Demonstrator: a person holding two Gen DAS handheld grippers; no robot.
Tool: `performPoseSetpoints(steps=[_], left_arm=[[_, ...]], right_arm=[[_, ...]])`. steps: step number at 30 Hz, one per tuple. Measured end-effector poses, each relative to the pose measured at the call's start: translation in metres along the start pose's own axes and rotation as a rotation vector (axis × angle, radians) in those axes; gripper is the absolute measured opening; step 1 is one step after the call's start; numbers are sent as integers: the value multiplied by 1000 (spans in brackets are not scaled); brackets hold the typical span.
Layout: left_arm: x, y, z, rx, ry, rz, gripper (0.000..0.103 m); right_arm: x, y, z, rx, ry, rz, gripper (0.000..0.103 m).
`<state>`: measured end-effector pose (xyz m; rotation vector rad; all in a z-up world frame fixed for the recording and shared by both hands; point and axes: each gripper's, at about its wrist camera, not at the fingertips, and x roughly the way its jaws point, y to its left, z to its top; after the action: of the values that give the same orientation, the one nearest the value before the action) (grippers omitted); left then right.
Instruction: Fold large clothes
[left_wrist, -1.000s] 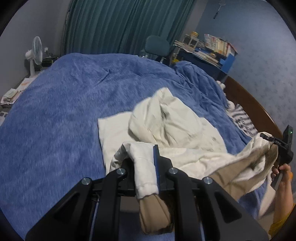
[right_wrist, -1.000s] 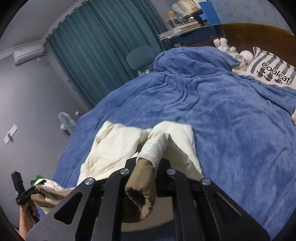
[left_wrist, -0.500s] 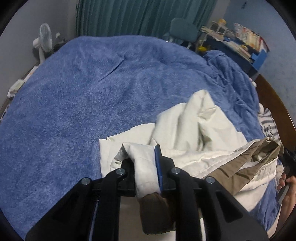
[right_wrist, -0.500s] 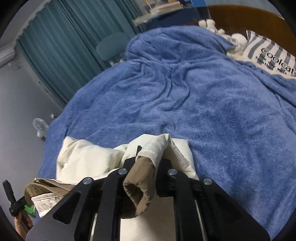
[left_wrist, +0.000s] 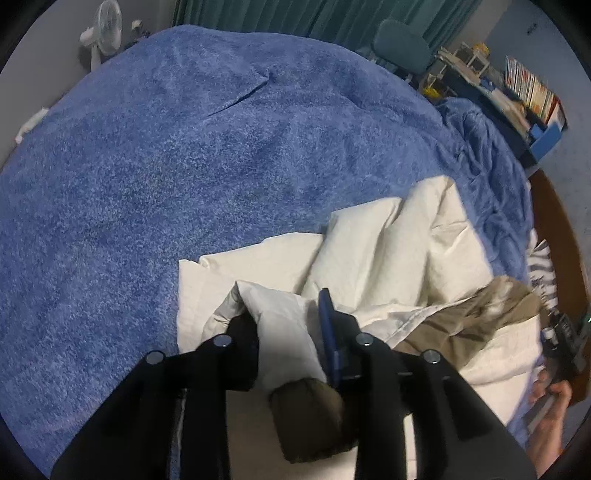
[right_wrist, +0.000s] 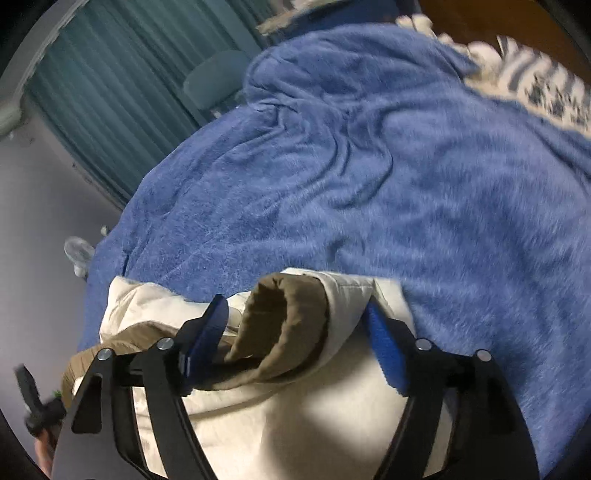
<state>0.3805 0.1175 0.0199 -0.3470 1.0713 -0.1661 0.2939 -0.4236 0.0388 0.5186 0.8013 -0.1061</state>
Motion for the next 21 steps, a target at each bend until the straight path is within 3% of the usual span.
performPoseSetpoints(steps=[2, 4, 7, 10, 12, 14, 15, 21], left_arm=[[-12, 3, 5, -50, -27, -54, 48], [-23, 3, 8, -84, -45, -103, 56], [-30, -8, 6, -9, -56, -51, 57], [-35, -6, 4, -11, -79, -56, 59], [-41, 1, 5, -32, -116, -58, 64], [-51, 7, 6, -52, -187, -15, 82], [-56, 11, 7, -59, -216, -24, 82], [-24, 15, 3, 91, -109, 81, 82]], right_arm=[[-9, 3, 3, -40, -29, -42, 81], [-21, 6, 6, -73, -56, -40, 82], [-35, 6, 10, -95, -103, -44, 82], [-36, 3, 9, -109, -85, -47, 82], [-30, 1, 4, -118, -62, -52, 82], [-25, -1, 0, -126, -52, -61, 82], [-21, -3, -2, -127, -43, -63, 82], [1, -16, -7, -126, 19, -64, 82]])
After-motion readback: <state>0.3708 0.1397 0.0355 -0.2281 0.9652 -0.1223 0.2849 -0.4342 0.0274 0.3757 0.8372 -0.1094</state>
